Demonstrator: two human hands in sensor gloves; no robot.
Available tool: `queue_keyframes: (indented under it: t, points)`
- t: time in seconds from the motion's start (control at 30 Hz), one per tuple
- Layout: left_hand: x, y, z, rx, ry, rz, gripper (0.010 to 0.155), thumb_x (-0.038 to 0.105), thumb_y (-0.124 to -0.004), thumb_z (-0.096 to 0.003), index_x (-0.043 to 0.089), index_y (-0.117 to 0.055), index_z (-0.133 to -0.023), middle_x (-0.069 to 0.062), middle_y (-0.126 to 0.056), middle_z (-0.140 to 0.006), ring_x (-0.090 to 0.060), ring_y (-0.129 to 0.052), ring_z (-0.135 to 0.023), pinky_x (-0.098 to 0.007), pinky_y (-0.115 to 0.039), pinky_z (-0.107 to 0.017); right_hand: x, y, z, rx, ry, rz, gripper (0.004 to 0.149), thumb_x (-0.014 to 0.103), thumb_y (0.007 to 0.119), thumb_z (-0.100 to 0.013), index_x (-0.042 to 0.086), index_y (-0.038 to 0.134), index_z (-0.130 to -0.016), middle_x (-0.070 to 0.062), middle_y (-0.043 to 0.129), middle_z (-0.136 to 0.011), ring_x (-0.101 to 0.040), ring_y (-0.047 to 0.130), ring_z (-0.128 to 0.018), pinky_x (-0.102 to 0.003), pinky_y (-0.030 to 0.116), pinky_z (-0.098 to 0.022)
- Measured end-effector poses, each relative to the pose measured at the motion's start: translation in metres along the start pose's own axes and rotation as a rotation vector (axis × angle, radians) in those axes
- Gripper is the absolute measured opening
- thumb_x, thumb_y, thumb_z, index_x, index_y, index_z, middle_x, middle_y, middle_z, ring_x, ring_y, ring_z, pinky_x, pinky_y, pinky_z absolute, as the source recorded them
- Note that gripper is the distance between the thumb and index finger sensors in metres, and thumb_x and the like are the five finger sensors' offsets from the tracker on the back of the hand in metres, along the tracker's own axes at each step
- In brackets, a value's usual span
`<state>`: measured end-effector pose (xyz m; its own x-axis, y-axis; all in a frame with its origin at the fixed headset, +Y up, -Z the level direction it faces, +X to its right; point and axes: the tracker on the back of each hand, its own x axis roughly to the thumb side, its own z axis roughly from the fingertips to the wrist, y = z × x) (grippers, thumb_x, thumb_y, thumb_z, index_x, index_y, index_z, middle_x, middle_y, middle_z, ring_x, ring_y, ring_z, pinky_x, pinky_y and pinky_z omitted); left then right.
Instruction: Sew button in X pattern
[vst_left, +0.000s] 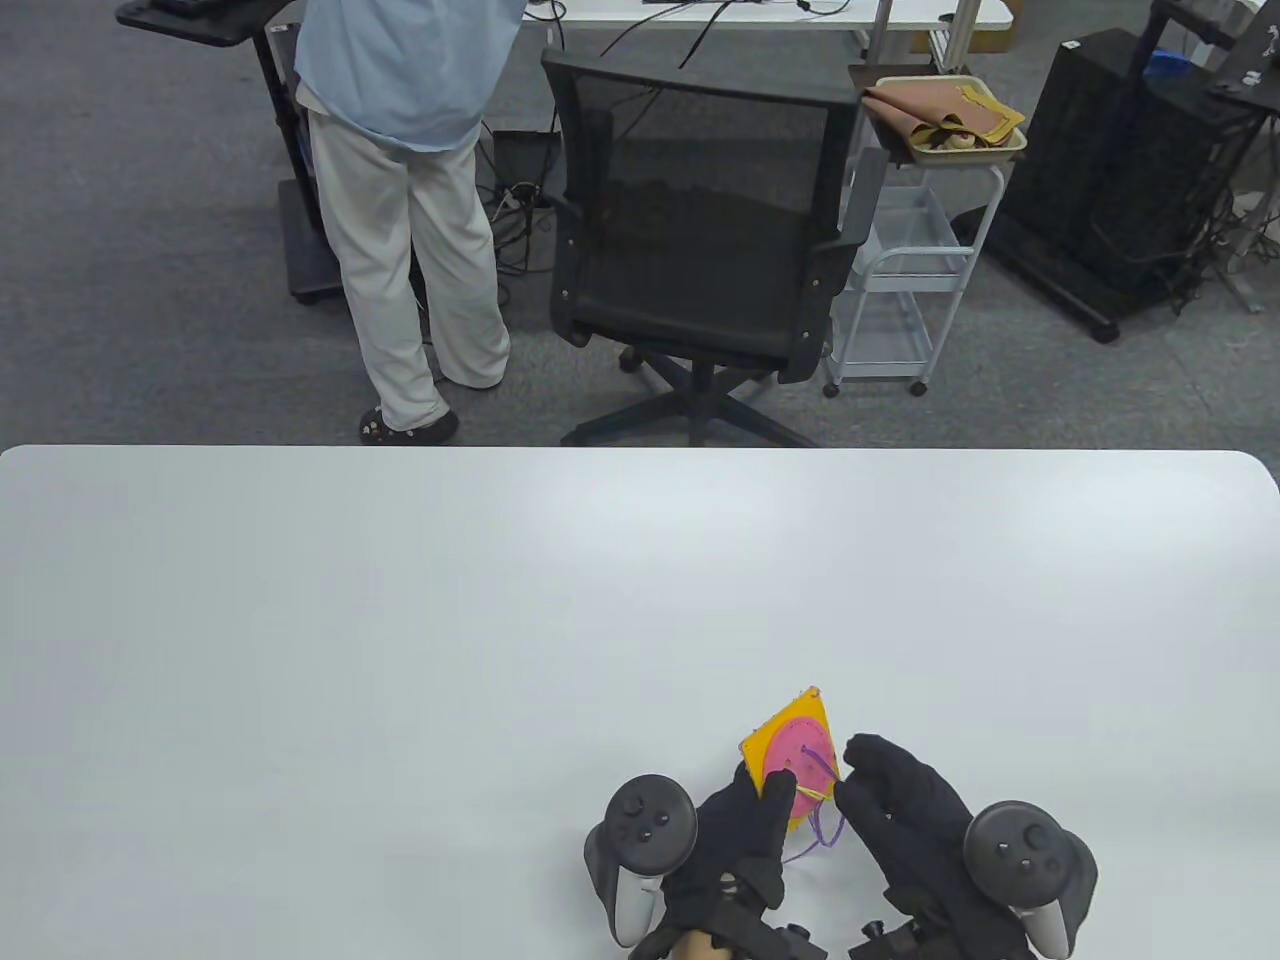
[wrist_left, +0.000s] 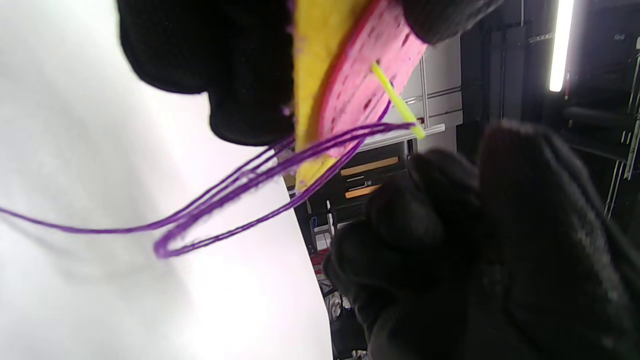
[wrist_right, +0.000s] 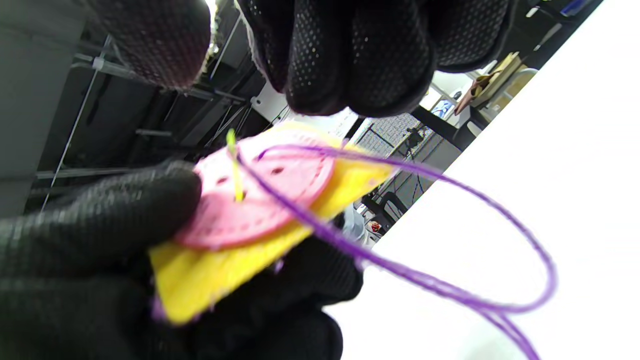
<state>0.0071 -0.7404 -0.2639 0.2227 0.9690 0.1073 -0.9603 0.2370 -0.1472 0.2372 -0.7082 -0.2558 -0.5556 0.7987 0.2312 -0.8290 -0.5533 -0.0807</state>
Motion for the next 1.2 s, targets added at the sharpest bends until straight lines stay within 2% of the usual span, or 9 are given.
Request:
queue_keyframes:
  t: [0.1, 0.27, 0.37, 0.6, 0.8, 0.97, 1.2]
  points:
    - [0.000, 0.004, 0.000, -0.003, -0.002, 0.039, 0.055, 0.040, -0.063, -0.0553, 0.010, -0.070, -0.101, -0.014, -0.094, -0.089, -0.035, -0.100, -0.071, -0.055, -0.079, -0.052, -0.007, -0.007, -0.003, -0.012, 0.047, -0.065, 0.065, 0.054, 0.065, -0.051, 0.019, 0.051, -0.103, -0.011, 0.078, -0.079, -0.028, 0.077, -0.070, -0.059, 0.050, -0.077]
    - [-0.002, 0.002, -0.002, -0.121, 0.002, 0.153, 0.055, 0.041, -0.062, -0.0560, 0.011, -0.070, -0.101, -0.013, -0.093, -0.091, -0.034, -0.099, -0.073, -0.055, -0.079, -0.054, -0.021, -0.013, -0.009, 0.019, 0.119, -0.171, 0.068, 0.055, 0.064, -0.051, 0.020, 0.046, -0.106, -0.016, 0.071, -0.090, -0.032, 0.070, -0.079, -0.063, 0.043, -0.078]
    - [-0.002, -0.003, -0.003, -0.217, -0.006, 0.197, 0.055, 0.042, -0.062, -0.0562, 0.012, -0.070, -0.102, -0.012, -0.093, -0.091, -0.033, -0.099, -0.074, -0.055, -0.078, -0.055, -0.027, -0.013, -0.013, 0.076, 0.128, -0.256, 0.069, 0.056, 0.064, -0.051, 0.019, 0.047, -0.107, -0.021, 0.059, -0.100, -0.037, 0.061, -0.088, -0.067, 0.034, -0.078]
    - [-0.005, -0.013, -0.005, -0.389, 0.011, 0.327, 0.055, 0.042, -0.063, -0.0564, 0.013, -0.070, -0.102, -0.012, -0.093, -0.092, -0.034, -0.098, -0.074, -0.055, -0.078, -0.055, -0.032, -0.005, -0.017, 0.286, 0.151, -0.482, 0.073, 0.056, 0.066, -0.051, 0.014, 0.049, -0.109, -0.023, 0.058, -0.101, -0.040, 0.058, -0.088, -0.068, 0.032, -0.077]
    - [-0.007, -0.013, -0.007, -0.375, 0.017, 0.291, 0.055, 0.041, -0.063, -0.0561, 0.012, -0.071, -0.101, -0.013, -0.094, -0.090, -0.034, -0.099, -0.072, -0.055, -0.078, -0.054, -0.036, 0.003, -0.019, 0.418, 0.163, -0.603, 0.064, 0.052, 0.068, -0.053, 0.015, 0.058, -0.105, -0.023, 0.054, -0.102, -0.040, 0.056, -0.089, -0.068, 0.031, -0.076]
    - [-0.008, -0.010, -0.007, -0.346, 0.038, 0.238, 0.054, 0.041, -0.063, -0.0562, 0.011, -0.071, -0.101, -0.013, -0.095, -0.089, -0.034, -0.099, -0.072, -0.055, -0.078, -0.054, -0.036, 0.003, -0.020, 0.426, 0.162, -0.599, 0.052, 0.045, 0.071, -0.053, 0.017, 0.069, -0.097, -0.021, 0.056, -0.101, -0.038, 0.057, -0.089, -0.068, 0.032, -0.076]
    - [-0.008, -0.012, -0.007, -0.356, 0.049, 0.237, 0.054, 0.041, -0.063, -0.0563, 0.010, -0.072, -0.100, -0.013, -0.095, -0.089, -0.035, -0.099, -0.071, -0.056, -0.078, -0.054, -0.036, 0.004, -0.020, 0.422, 0.171, -0.554, 0.044, 0.038, 0.073, -0.053, 0.016, 0.072, -0.091, -0.019, 0.057, -0.100, -0.037, 0.058, -0.088, -0.067, 0.034, -0.077]
